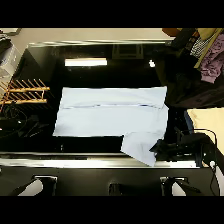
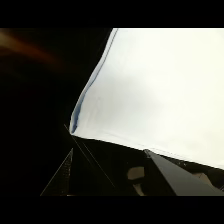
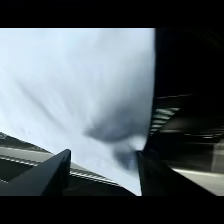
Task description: Fold the clothes and pants, and hang the long-sleeved shirts on hangers.
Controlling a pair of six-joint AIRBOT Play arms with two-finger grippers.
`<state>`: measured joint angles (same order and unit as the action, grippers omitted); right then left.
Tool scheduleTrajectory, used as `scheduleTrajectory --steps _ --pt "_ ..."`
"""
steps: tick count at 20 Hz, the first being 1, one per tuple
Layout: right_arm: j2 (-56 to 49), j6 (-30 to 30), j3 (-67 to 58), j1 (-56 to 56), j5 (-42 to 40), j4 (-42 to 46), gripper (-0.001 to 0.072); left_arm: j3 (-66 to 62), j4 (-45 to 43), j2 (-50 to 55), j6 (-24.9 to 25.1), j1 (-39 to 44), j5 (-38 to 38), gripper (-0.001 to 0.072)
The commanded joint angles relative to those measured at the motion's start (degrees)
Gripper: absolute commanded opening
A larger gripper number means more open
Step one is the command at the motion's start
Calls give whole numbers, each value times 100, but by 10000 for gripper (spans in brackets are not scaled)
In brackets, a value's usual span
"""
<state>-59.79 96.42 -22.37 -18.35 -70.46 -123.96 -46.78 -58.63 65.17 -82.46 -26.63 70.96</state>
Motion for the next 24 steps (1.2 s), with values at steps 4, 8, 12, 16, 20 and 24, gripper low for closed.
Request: scheduleTrajectory --steps 4,8,12,16,20,24 --pt "4 87 -44 -4 52 17 481 7 42 -2 7 -7 11 514" --pt "151 116 -811 -4 -656 173 483 7 42 -2 9 -7 11 514" --pt "273 -131 -1038 -4 -612 605 483 7 39 -2 26 -9 -2 514" --pt "168 -72 -680 -4 -422 614 483 7 39 11 153 -9 -9 514" --pt "164 33 -197 -4 -94 511 481 9 39 22 175 -11 -13 514" --pt "164 328 -94 -2 431 -205 479 9 37 22 173 -11 -50 514"
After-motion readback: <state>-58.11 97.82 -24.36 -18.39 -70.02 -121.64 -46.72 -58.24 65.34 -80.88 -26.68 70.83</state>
